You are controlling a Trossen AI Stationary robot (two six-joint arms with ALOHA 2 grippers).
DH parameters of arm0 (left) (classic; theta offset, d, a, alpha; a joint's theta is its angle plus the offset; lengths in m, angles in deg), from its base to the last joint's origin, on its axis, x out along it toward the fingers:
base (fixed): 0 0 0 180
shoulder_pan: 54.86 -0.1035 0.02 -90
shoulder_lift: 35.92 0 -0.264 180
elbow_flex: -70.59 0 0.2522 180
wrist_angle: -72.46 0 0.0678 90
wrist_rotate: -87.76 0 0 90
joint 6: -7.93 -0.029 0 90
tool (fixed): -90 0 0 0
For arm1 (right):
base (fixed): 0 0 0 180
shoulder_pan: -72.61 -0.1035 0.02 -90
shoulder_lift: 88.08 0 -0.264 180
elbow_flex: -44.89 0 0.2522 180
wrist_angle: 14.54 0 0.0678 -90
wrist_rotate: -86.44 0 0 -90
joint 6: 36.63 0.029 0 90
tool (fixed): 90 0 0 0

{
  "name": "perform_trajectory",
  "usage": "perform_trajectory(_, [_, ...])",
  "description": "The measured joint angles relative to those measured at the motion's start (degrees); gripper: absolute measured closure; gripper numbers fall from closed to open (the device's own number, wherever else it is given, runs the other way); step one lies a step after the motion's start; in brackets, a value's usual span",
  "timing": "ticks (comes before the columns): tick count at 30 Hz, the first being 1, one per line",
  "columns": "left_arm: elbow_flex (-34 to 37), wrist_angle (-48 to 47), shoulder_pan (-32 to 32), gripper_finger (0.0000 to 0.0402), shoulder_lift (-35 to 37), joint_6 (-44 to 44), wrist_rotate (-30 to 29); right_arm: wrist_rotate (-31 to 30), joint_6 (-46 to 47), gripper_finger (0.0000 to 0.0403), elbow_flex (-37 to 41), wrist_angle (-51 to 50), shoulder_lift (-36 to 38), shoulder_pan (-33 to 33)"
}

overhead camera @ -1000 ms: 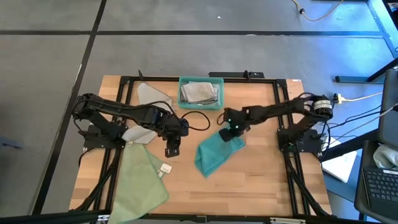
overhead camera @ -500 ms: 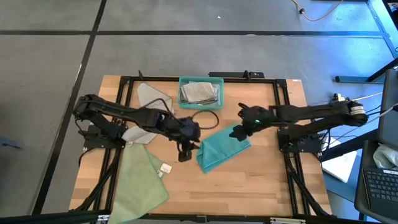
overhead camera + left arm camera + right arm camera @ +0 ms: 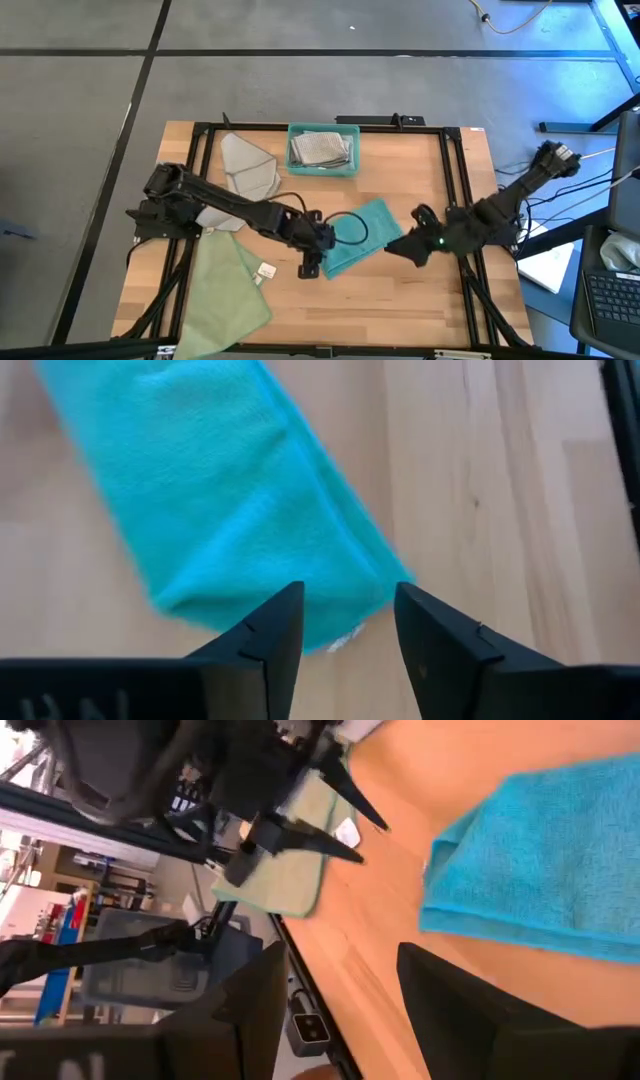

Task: Fold microfiber towels
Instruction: Fold the blue towel

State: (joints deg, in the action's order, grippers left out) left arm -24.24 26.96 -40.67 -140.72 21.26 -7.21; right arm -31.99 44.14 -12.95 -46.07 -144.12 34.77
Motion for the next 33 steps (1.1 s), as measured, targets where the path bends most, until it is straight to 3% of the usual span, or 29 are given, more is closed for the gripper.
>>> perform_trajectory(4, [-0.01, 1.92, 0.51, 0.0249, -5.10, -0.42, -0.63, -4.37, 2.03, 0.0211, -0.01, 0.72, -2.23, -4.40])
perform_trajectory(13, [0.01, -3.80, -1.42, 0.0248, -9.16, -2.09, -7.75, -5.00, 6.63, 0.0211, -0.01, 0.93, -5.77, -8.22])
perform_trajectory(23, [0.00, -3.26, -2.54, 0.0249, -9.13, -6.52, -2.94, -5.84, 6.71, 0.0211, -0.03, 1.62, -7.89, -8.11])
perform_trajectory(33, [-0.03, -0.92, -1.67, 0.0250, -10.58, -8.53, -6.19, -12.65, 7.77, 0.0211, -0.03, 2.21, -7.99, -8.11])
